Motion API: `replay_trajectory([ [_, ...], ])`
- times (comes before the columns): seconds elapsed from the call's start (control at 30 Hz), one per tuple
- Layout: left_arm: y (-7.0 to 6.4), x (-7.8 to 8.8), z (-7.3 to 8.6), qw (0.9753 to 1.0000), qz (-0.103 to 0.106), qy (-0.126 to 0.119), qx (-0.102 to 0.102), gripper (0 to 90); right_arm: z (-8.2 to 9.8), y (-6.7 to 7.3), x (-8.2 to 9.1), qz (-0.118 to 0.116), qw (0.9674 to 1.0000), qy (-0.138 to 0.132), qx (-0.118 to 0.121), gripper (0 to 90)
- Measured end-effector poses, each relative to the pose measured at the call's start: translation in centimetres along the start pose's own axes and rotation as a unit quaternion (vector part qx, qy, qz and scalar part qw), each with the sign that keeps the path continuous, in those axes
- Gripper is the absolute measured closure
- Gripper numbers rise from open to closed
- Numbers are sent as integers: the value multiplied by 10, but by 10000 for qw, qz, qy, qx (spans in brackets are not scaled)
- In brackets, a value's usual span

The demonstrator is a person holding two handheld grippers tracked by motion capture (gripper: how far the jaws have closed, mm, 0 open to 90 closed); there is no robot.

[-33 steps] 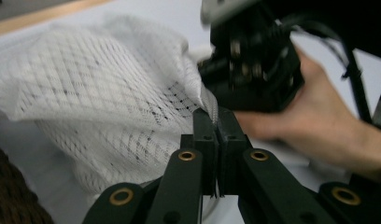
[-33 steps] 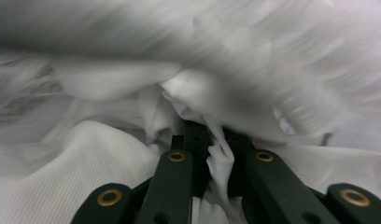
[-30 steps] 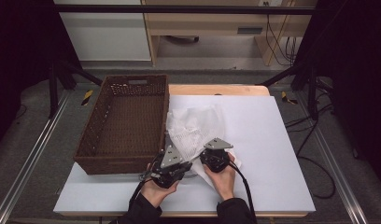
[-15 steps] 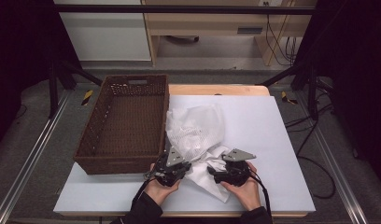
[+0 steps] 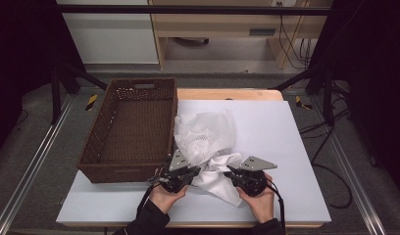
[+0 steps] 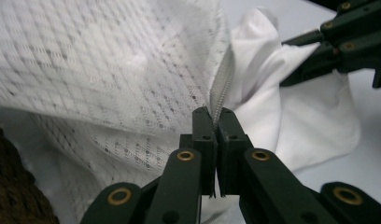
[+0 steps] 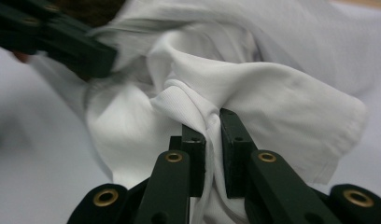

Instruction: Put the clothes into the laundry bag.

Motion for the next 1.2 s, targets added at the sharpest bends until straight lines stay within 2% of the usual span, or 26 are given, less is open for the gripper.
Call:
replay_trajectory([
  [0.07, -4, 5, -12, 9999, 43, -136, -39, 878, -7, 13, -1, -258, 9994, -163, 161, 829],
  [0.13, -9, 9, -23, 9996, 87, -253, -95, 880, -12, 25, -8, -422, 9984, -285, 254, 829],
  [0.2, -12, 11, -31, 9994, 122, -282, -163, 882, -15, 32, -19, -455, 9975, -415, 355, 829],
  [0.27, -16, 11, -37, 9992, 131, -272, -250, 883, -18, 35, -33, -376, 9970, -548, 405, 829],
  [0.37, -19, 12, -38, 9991, 138, -238, -319, 885, -17, 28, -60, -83, 9981, -552, 277, 828],
  [0.47, -18, 12, -29, 9994, 181, -178, -239, 886, -5, 12, -85, 411, 9983, -409, 115, 829],
  [0.53, -16, 11, -21, 9996, 184, -111, -191, 885, 3, 2, -93, 841, 9956, -400, 62, 828],
  [0.57, -15, 11, -16, 9997, 181, -78, -149, 885, 5, 0, -94, 933, 9949, -380, 64, 825],
  [0.63, -12, 9, -8, 9998, 162, -10, -100, 884, 4, -3, -92, 997, 9944, -337, 81, 810],
  [0.73, -6, 3, 6, 9998, 50, 145, -94, 883, 1, -3, -80, 775, 9967, -258, -7, 709],
  [0.87, 2, -9, 20, 9994, -65, 330, -24, 883, -4, 1, -46, 272, 9990, -298, -172, 530],
  [0.9, 3, -11, 23, 9993, -76, 361, -9, 883, -4, 2, -39, 220, 9992, -296, -177, 512],
  [0.97, 4, -15, 26, 9992, -123, 388, -22, 884, -3, 3, -20, 132, 9995, -297, -3, 433],
  [1.0, 4, -16, 26, 9992, -131, 386, -14, 883, 0, 3, -10, 136, 9994, -318, 73, 398],
  [1.07, 4, -18, 27, 9991, -161, 400, -40, 884, 5, -1, -2, 263, 9990, -331, 125, 324],
  [1.13, 4, -19, 28, 9990, -182, 403, -65, 883, 11, -9, -6, 446, 9989, -75, 154, 260],
  [1.2, 5, -20, 28, 9990, -182, 406, -77, 883, 19, -16, -18, 535, 9984, 149, 83, 270],
])
Point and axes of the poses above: each handheld gripper's, and its own axes: x roughly backward along the jaws, z roughly out of its underside, y roughly to its left, the point moved 4 cm from there along -x, roughly forward along the jaws, and after that the axes turned 15 degrees about -y, right-handed, at the moved point
